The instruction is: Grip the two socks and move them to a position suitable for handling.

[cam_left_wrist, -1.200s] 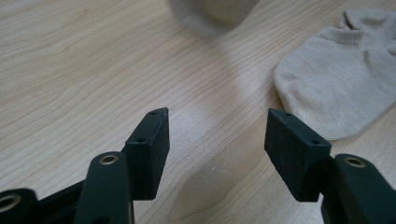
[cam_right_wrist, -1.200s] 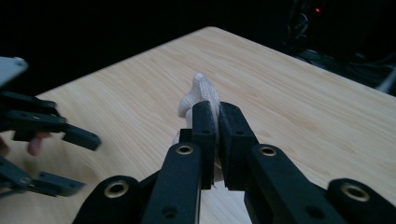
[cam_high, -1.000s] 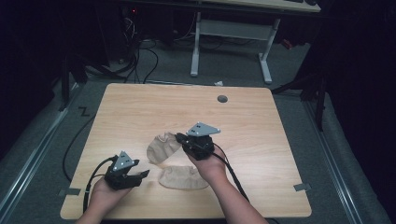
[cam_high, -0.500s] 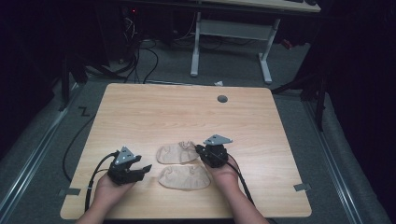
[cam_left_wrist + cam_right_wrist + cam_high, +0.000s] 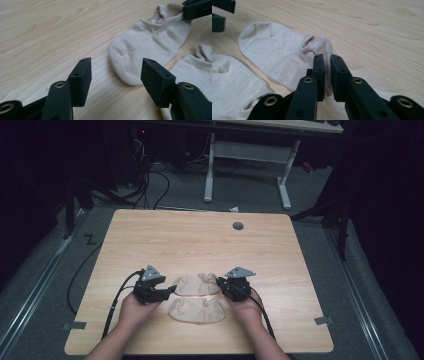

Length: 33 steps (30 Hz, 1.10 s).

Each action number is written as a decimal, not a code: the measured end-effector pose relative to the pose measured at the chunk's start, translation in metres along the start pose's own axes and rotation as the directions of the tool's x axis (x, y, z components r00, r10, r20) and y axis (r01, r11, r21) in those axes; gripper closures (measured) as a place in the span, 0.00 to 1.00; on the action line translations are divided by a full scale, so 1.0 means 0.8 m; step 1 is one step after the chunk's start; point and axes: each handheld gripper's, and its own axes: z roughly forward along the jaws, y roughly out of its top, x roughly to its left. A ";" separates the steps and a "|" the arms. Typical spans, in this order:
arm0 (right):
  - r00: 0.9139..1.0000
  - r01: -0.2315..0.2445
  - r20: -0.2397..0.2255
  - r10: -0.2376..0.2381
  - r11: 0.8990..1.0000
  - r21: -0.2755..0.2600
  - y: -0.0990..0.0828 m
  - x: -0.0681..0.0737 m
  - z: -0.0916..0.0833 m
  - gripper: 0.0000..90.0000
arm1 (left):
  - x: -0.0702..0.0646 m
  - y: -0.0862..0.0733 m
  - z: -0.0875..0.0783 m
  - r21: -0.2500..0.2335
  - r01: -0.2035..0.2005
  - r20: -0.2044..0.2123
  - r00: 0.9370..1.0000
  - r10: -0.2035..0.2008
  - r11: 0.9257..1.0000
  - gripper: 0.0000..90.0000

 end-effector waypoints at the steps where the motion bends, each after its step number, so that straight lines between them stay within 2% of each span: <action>1: 1.000 -0.005 -0.002 0.005 1.000 -0.001 0.000 0.000 0.000 0.91 | 0.000 0.002 0.004 0.007 -0.008 -0.006 1.000 0.008 1.000 0.47; 3: 1.000 -0.016 -0.007 0.016 1.000 -0.003 -0.001 -0.002 0.001 0.91 | -0.002 0.006 0.010 0.008 -0.020 -0.016 1.000 0.020 1.000 0.49; 5: 1.000 -0.020 -0.011 0.020 1.000 -0.001 -0.001 -0.005 0.003 0.91 | -0.003 0.006 0.014 0.000 -0.016 -0.015 1.000 0.016 1.000 0.53; 7: 1.000 -0.024 -0.017 0.025 1.000 0.002 -0.001 -0.006 0.006 0.91 | -0.004 0.005 0.022 0.013 -0.006 -0.006 1.000 0.007 1.000 0.55; 9: 1.000 -0.019 -0.014 0.019 1.000 0.006 0.000 -0.005 0.008 0.91 | -0.005 0.004 0.028 0.034 -0.016 -0.017 1.000 0.017 0.999 0.58; 13: 1.000 -0.015 -0.013 0.015 1.000 0.005 0.002 -0.005 0.010 0.91 | -0.007 0.002 0.035 0.053 -0.011 -0.010 1.000 0.011 0.999 0.67; 18: 1.000 -0.026 -0.016 0.027 0.999 0.023 0.000 -0.006 0.013 0.91 | -0.009 0.002 0.037 0.062 -0.007 -0.016 1.000 0.008 0.998 0.78; 22: 1.000 -0.025 -0.011 0.025 0.998 0.053 -0.002 -0.005 0.017 0.91 | -0.013 0.001 0.036 0.065 -0.029 -0.031 0.999 0.031 0.998 0.88; 25: 1.000 -0.018 -0.002 0.018 0.997 0.069 -0.003 -0.006 0.018 0.88 | -0.014 0.000 0.035 0.059 -0.034 -0.024 0.999 0.035 0.998 0.92; 33: 0.999 -0.033 0.004 0.032 0.996 0.082 -0.008 -0.008 0.016 0.84 | -0.017 -0.003 0.035 0.044 -0.038 -0.037 0.999 0.040 0.998 0.93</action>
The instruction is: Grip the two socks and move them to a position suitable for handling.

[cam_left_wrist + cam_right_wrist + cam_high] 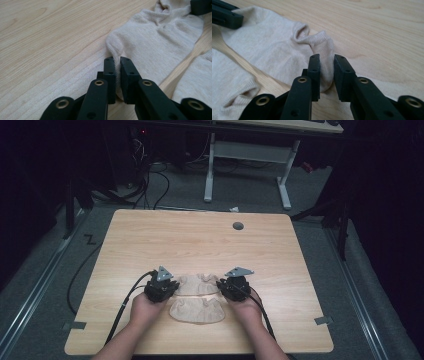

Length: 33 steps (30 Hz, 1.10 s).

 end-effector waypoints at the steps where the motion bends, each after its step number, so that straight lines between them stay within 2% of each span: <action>1: 1.000 -0.003 0.000 0.003 1.000 0.006 -0.001 0.000 0.002 0.84 | 0.000 0.000 0.000 0.000 0.001 0.002 1.000 -0.001 1.000 0.94; 5: 1.000 -0.003 -0.016 0.003 1.000 0.007 -0.002 0.002 0.003 0.94 | 0.001 -0.001 -0.003 -0.006 0.000 -0.005 1.000 0.000 1.000 0.96; 11: 1.000 0.015 -0.003 -0.016 0.999 -0.038 0.001 0.008 -0.005 0.95 | 0.000 0.001 -0.017 -0.050 -0.002 -0.021 1.000 0.001 0.999 0.97; 13: 1.000 0.023 -0.003 -0.023 0.998 -0.052 0.002 0.010 -0.008 0.95 | -0.002 0.002 -0.023 -0.061 -0.018 -0.032 0.999 0.016 0.998 0.97; 17: 0.999 0.046 -0.006 -0.047 0.996 -0.080 0.003 0.016 -0.017 0.95 | -0.003 0.000 -0.037 -0.059 -0.043 -0.025 0.999 0.042 0.997 0.97; 20: 0.998 0.058 -0.016 -0.060 0.994 -0.098 0.002 0.022 -0.023 0.95 | -0.005 -0.004 -0.055 -0.073 -0.032 -0.021 0.999 0.030 0.997 0.97; 25: 0.995 0.076 -0.048 -0.083 0.990 -0.123 0.002 0.033 -0.033 0.95 | -0.023 -0.013 -0.076 -0.088 -0.022 -0.020 1.000 0.020 0.996 0.97; 30: 0.992 0.103 -0.053 -0.111 0.984 -0.143 0.002 0.044 -0.045 0.95 | -0.029 -0.011 -0.092 -0.098 -0.005 -0.003 1.000 0.004 0.995 0.97; 33: 0.991 0.112 -0.058 -0.122 0.981 -0.158 0.002 0.050 -0.054 0.95 | -0.036 -0.012 -0.104 -0.110 -0.023 -0.004 1.000 0.023 0.994 0.97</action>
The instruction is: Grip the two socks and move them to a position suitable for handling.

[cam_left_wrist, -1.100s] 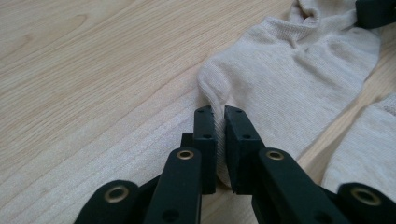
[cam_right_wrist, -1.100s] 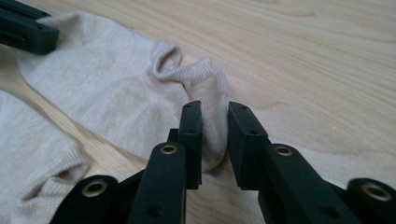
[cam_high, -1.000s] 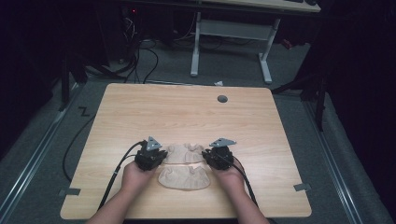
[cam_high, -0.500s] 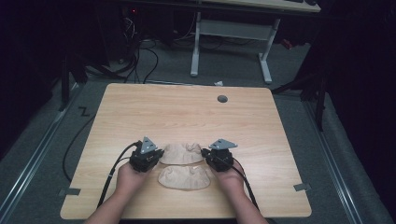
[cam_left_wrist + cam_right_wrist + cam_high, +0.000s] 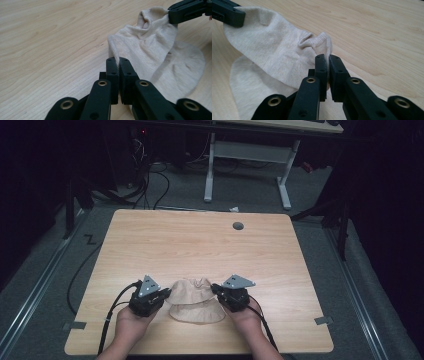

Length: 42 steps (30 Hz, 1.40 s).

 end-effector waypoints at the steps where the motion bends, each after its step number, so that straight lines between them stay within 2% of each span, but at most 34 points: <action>1: 1.000 0.007 0.003 -0.007 1.000 0.000 0.000 0.002 -0.003 0.95 | -0.001 -0.002 -0.002 -0.005 -0.006 0.000 1.000 0.006 1.000 0.97; 5: 1.000 0.017 0.006 -0.017 1.000 -0.003 -0.002 0.006 -0.011 0.95 | 0.001 -0.010 -0.001 -0.024 0.025 0.029 0.999 -0.025 0.999 0.97; 11: 0.999 0.033 0.009 -0.033 0.999 0.007 -0.012 0.012 -0.025 0.95 | 0.002 -0.014 0.001 -0.020 0.029 0.051 0.998 -0.027 0.999 0.97; 22: 1.000 0.010 0.009 -0.011 0.999 0.041 -0.045 0.013 -0.055 0.95 | -0.015 -0.019 0.015 0.032 -0.023 0.099 0.995 0.020 0.999 0.97; 25: 1.000 0.005 0.007 -0.005 0.998 0.062 -0.052 0.013 -0.056 0.95 | -0.019 -0.020 0.018 0.045 -0.040 0.101 0.994 0.035 0.998 0.96; 32: 1.000 0.014 -0.017 -0.013 0.997 0.074 -0.052 0.020 -0.050 0.95 | -0.017 -0.022 0.014 0.054 -0.025 0.104 0.994 0.020 0.998 0.96; 42: 1.000 0.003 -0.020 -0.001 0.997 0.078 -0.053 0.021 -0.053 0.95 | -0.019 -0.023 0.015 0.065 -0.036 0.113 0.993 0.028 0.997 0.96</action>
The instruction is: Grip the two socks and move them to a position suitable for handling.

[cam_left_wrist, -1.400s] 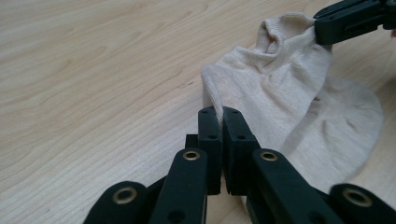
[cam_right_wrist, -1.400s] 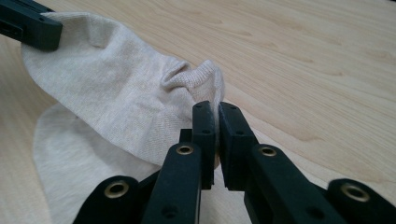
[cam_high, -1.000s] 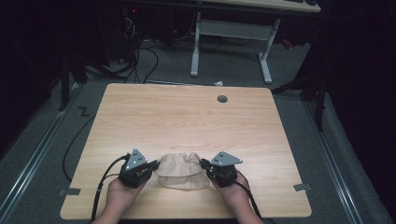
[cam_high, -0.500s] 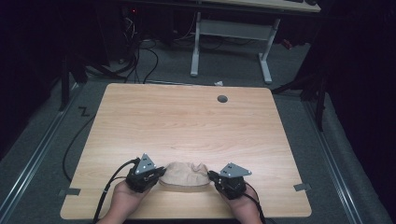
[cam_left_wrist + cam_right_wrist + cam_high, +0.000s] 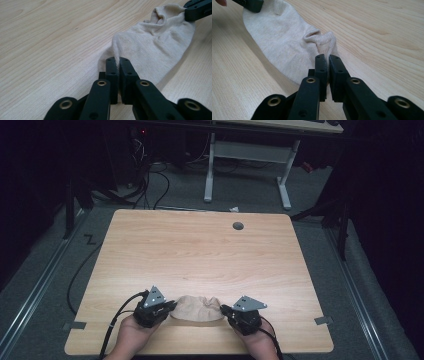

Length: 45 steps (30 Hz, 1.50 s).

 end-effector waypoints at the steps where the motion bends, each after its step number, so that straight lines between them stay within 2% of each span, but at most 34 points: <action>1: 1.000 -0.002 -0.001 0.002 1.000 0.003 0.000 -0.001 0.000 0.95 | 0.000 0.000 0.001 0.002 0.001 0.000 1.000 -0.001 1.000 0.96; 14: 1.000 -0.004 -0.001 0.004 0.999 0.043 -0.004 -0.002 0.008 0.95 | 0.004 -0.005 0.011 0.051 -0.006 -0.015 1.000 0.007 0.999 0.95; 18: 1.000 -0.008 0.002 0.008 0.997 0.072 -0.006 -0.003 0.012 0.95 | 0.004 -0.007 0.016 0.072 -0.012 -0.020 1.000 0.014 0.997 0.94; 26: 1.000 -0.010 0.000 0.010 0.994 0.107 -0.008 -0.005 0.021 0.92 | 0.008 -0.011 0.023 0.098 0.004 -0.047 0.999 0.000 0.995 0.86; 28: 1.000 -0.019 -0.008 0.020 0.995 0.101 -0.008 -0.007 0.022 0.84 | 0.010 -0.009 0.020 0.084 0.022 -0.039 0.999 -0.019 0.996 0.80; 30: 0.999 -0.040 -0.030 0.042 0.996 0.074 -0.005 -0.009 0.019 0.82 | 0.011 -0.008 0.016 0.066 0.030 -0.036 0.999 -0.028 0.997 0.74; 34: 0.998 -0.054 -0.030 0.054 0.999 0.005 0.004 -0.012 0.011 0.77 | 0.014 -0.007 0.008 0.029 0.046 -0.037 0.998 -0.045 0.999 0.66; 40: 0.997 -0.072 -0.006 0.072 0.997 -0.024 0.010 -0.022 0.011 0.73 | 0.028 -0.013 -0.006 -0.012 0.081 -0.063 0.995 -0.082 0.997 0.59; 45: 0.995 -0.089 0.044 0.091 0.995 -0.049 0.011 -0.038 0.015 0.66 | 0.046 -0.019 -0.018 -0.028 0.104 -0.100 0.989 -0.107 0.994 0.55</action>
